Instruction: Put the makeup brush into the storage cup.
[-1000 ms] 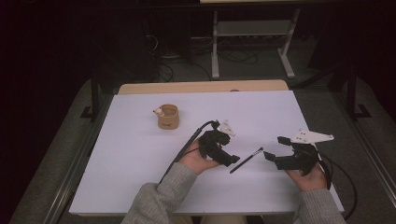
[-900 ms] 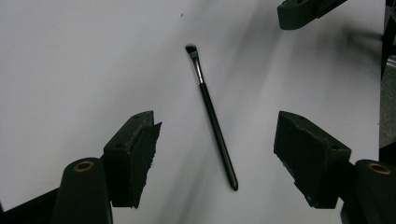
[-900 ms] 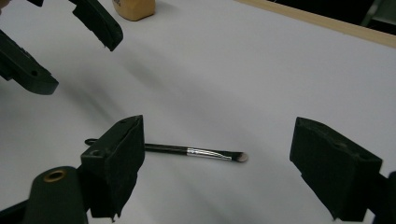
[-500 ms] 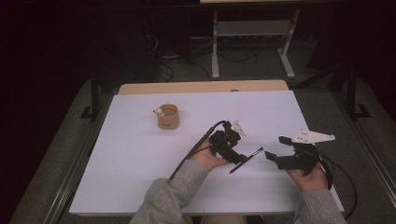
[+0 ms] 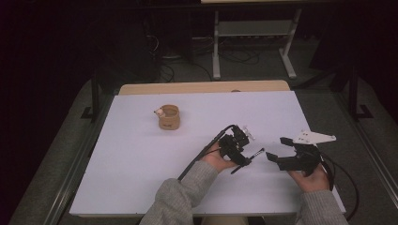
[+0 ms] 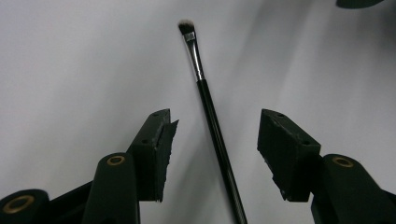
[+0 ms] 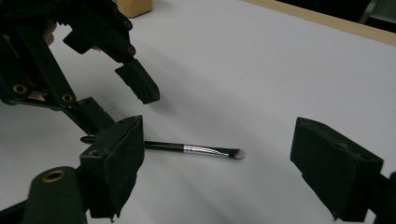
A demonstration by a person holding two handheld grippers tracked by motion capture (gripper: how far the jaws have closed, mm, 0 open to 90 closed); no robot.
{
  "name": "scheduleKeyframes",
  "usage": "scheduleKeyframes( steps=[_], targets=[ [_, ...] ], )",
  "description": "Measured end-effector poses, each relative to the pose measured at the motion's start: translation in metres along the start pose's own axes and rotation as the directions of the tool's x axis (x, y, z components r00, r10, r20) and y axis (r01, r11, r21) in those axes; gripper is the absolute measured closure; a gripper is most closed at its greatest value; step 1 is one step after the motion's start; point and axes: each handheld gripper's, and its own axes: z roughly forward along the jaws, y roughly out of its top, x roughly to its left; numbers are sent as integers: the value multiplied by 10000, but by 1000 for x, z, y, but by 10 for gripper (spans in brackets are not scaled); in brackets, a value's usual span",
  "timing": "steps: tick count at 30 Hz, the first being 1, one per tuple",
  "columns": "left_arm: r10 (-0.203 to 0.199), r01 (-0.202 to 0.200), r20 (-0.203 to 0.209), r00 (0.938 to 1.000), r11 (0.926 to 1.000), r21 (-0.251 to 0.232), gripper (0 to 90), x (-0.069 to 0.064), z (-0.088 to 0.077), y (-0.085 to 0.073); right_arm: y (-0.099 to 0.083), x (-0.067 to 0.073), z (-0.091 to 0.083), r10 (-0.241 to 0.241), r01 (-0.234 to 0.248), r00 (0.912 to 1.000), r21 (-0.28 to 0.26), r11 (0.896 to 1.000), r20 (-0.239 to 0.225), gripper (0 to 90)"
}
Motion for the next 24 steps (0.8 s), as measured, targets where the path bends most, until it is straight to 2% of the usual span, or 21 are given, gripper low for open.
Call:
scheduleKeyframes(
  steps=[5, 11, 13, 17, 24],
  targets=[
    [-41, 39, 75, 10000, 9998, 216, 470, 0, 8, 0, 0, 0, 1, -88, 88, 10000, 26, 10000, -19, 161],
    [-171, 169, 67, 9998, 9993, 339, 544, -1, 15, 3, 0, 0, 2, -69, 69, 10000, 77, 9999, -39, 156],
    [-52, 52, 14, 10000, 9987, 511, 569, -2, 18, 3, 0, 0, 2, -56, 57, 10000, 61, 10000, -81, 154],
    [-108, 104, 59, 9999, 9983, 581, 609, -2, 19, 4, 0, 0, 2, -37, 38, 9999, 75, 10000, -111, 152],
    [45, -40, -65, 10000, 9964, 844, 654, -4, 22, 4, 0, 0, 2, -37, 37, 9999, 50, 10000, -103, 145]
  ],
)
